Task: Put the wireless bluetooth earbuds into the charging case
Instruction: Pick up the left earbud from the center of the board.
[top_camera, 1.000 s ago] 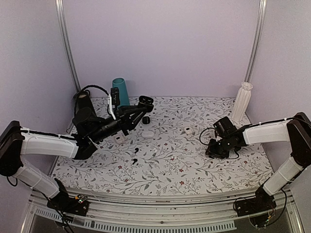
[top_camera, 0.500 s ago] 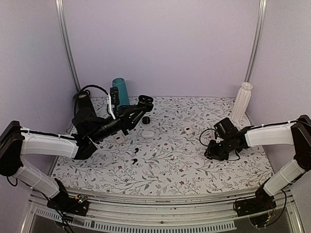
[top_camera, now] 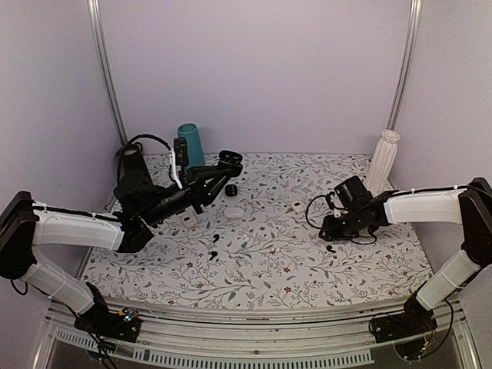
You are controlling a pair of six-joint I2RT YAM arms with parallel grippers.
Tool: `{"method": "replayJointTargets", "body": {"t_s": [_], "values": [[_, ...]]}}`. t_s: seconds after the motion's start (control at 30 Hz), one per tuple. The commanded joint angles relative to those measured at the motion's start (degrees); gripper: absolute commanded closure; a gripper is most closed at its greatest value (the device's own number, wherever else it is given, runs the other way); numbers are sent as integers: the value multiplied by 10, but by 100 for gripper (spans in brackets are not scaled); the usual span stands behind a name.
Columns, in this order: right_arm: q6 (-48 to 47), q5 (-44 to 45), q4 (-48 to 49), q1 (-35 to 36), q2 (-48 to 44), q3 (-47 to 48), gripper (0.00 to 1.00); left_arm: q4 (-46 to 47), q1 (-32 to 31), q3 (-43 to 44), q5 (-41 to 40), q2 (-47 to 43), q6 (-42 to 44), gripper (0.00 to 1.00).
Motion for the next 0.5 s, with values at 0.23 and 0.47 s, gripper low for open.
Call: {"method": "replayJointTargets", "body": {"t_s": [0.23,0.47], "values": [[-200,12,-59,10,15,38,67,1,-3,18,12,-3,0,100],[-246,6,-75,10,46,50,67,-13,-3,28,15,-1,-1,100]]}}
